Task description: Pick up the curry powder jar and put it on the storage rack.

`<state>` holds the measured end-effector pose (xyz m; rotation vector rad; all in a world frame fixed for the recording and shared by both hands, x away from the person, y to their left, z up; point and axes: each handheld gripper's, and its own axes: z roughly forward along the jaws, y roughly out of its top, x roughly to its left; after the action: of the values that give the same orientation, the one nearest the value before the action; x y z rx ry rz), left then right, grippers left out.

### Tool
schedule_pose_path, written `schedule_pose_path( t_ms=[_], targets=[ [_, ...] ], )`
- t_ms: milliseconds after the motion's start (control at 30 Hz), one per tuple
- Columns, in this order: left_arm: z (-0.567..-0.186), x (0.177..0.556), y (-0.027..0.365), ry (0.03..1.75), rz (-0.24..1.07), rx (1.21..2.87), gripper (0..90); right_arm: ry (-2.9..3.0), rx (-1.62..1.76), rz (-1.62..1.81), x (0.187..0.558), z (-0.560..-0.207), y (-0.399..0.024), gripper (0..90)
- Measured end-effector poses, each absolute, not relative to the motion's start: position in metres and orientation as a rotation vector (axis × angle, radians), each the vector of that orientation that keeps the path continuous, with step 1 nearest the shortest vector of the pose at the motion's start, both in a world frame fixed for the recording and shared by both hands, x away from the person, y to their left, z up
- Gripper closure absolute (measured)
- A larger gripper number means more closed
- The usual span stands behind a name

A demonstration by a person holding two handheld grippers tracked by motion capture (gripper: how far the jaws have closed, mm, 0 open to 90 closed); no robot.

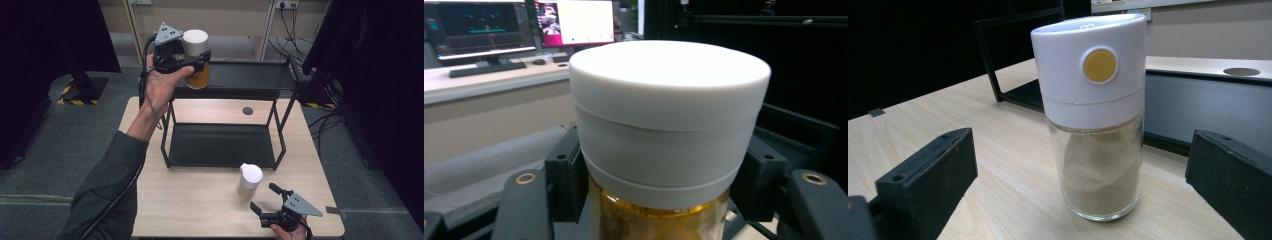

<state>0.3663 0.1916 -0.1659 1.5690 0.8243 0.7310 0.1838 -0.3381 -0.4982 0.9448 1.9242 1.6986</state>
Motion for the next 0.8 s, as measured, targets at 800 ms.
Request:
schedule_pose_path(
  t_ms=[800],
  targets=[
    [-0.179,0.394,0.17,0.939,0.823,1.518,35.3,1.936,0.942,1.708,0.185,-0.498,-0.338,0.5]
  ],
)
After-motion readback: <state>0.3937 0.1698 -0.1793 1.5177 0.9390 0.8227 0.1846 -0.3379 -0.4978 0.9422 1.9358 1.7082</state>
